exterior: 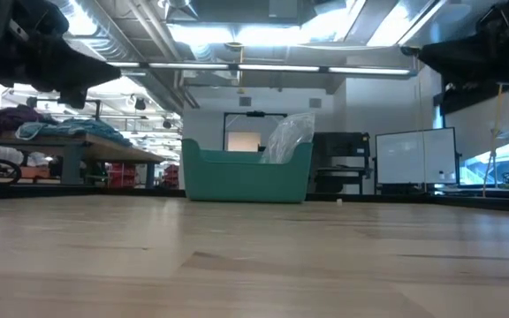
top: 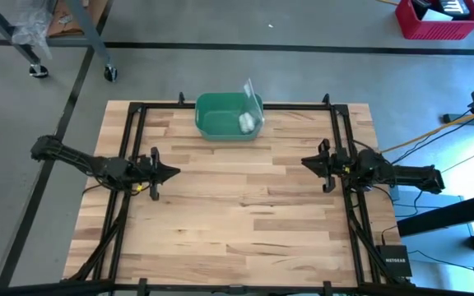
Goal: Roll bandage
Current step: Return to Home Position
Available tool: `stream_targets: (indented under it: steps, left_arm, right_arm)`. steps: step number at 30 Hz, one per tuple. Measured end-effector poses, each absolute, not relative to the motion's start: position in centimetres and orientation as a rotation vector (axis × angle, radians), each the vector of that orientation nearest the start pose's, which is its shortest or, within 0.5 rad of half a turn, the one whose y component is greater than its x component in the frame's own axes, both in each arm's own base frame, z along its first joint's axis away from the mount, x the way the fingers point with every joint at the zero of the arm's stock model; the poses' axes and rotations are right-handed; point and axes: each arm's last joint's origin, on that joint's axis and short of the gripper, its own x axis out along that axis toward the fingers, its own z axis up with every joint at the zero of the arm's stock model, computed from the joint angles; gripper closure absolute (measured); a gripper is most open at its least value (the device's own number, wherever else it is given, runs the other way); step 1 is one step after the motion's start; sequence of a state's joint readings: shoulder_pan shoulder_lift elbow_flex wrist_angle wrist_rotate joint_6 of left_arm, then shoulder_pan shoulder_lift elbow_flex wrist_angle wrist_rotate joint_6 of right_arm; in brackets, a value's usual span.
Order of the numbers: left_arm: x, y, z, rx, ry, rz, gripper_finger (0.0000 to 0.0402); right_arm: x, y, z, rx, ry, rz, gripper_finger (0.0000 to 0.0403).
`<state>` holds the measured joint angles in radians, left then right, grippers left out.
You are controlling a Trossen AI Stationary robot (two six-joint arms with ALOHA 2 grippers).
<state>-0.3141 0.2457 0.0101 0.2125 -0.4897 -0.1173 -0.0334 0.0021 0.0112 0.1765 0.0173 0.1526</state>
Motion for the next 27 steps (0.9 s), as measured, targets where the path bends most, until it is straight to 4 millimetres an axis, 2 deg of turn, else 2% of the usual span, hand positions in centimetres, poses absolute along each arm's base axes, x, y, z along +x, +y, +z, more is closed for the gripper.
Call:
stream_targets:
  steps: [4,9,16,22,27]
  left_arm:
    - [10.2,-1.9,17.4,-0.090,-0.059,0.173,0.0399]
    - [9.3,-1.6,17.3,-0.085,-0.072,0.177,0.0400]
    - [9.3,-1.6,17.3,-0.068,-0.074,0.182,0.0400]
    - [9.3,-1.5,17.3,-0.048,-0.066,0.221,0.0397]
    - [9.3,-1.5,17.2,-0.051,-0.065,0.221,0.0396]
  right_arm:
    - [9.6,-0.4,18.1,0.148,-0.157,-0.042,0.0352]
    - [9.6,-0.3,17.8,0.177,-0.126,-0.025,0.0352]
    - [9.7,-0.3,17.7,0.177,-0.115,-0.007,0.0352]
    - [9.7,-0.7,17.1,0.183,-0.060,-0.167,0.0352]
    - [9.8,-0.8,16.9,0.179,-0.039,-0.178,0.0352]
